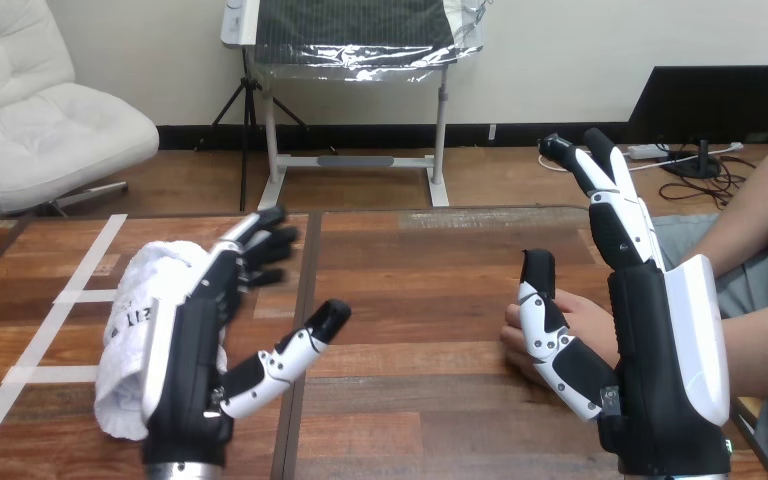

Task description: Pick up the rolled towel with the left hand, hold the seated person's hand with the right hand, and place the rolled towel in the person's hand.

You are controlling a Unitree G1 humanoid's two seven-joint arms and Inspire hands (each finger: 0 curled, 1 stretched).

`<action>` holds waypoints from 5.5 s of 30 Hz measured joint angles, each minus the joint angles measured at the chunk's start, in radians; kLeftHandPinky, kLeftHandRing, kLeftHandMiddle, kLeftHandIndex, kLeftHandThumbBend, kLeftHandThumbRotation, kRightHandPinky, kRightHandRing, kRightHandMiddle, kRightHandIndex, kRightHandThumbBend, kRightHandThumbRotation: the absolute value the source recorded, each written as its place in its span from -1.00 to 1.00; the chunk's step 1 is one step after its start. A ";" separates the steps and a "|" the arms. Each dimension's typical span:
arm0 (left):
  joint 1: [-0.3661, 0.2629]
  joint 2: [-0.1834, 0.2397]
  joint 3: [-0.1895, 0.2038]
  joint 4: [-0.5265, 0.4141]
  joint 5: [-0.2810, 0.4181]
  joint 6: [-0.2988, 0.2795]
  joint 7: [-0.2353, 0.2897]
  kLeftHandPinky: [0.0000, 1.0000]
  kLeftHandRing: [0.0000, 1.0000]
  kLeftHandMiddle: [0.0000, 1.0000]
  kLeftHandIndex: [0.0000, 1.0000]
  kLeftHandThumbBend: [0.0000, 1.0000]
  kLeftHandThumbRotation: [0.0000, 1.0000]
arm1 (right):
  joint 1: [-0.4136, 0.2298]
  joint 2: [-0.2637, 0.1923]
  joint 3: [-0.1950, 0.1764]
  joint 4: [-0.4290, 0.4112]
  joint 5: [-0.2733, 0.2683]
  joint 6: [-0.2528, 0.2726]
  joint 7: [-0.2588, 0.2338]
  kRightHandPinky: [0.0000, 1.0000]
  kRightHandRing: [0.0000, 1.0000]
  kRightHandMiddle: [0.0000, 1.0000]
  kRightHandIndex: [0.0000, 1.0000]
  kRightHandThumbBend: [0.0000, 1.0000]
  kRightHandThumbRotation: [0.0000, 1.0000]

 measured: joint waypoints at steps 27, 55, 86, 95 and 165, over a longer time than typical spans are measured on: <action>-0.007 0.030 0.027 -0.116 0.186 0.193 0.235 0.69 0.76 0.81 0.82 0.63 -0.19 | -0.001 0.001 0.012 0.000 0.065 0.000 0.037 1.00 1.00 1.00 0.98 -1.00 -1.00; -0.007 0.047 0.019 -0.147 0.365 0.435 0.320 0.63 0.82 0.89 0.93 0.84 0.14 | -0.012 0.001 0.019 0.000 0.082 0.000 0.049 1.00 1.00 1.00 1.00 -1.00 -1.00; -0.037 0.048 -0.118 -0.229 0.793 1.042 0.288 0.75 0.87 0.94 0.98 0.97 0.53 | -0.027 0.004 0.018 0.000 0.068 0.001 0.060 1.00 1.00 1.00 1.00 -1.00 -1.00; -0.071 0.056 -0.134 -0.226 0.798 1.123 0.274 0.71 0.83 0.92 0.98 0.94 0.55 | -0.027 0.004 0.018 0.000 0.068 0.004 0.066 1.00 1.00 1.00 1.00 -1.00 -1.00; -0.184 0.174 -0.232 -0.069 0.762 1.364 0.032 0.51 0.63 0.77 0.84 0.87 0.39 | -0.026 0.000 -0.024 0.000 0.056 0.033 0.140 1.00 1.00 1.00 1.00 -1.00 -1.00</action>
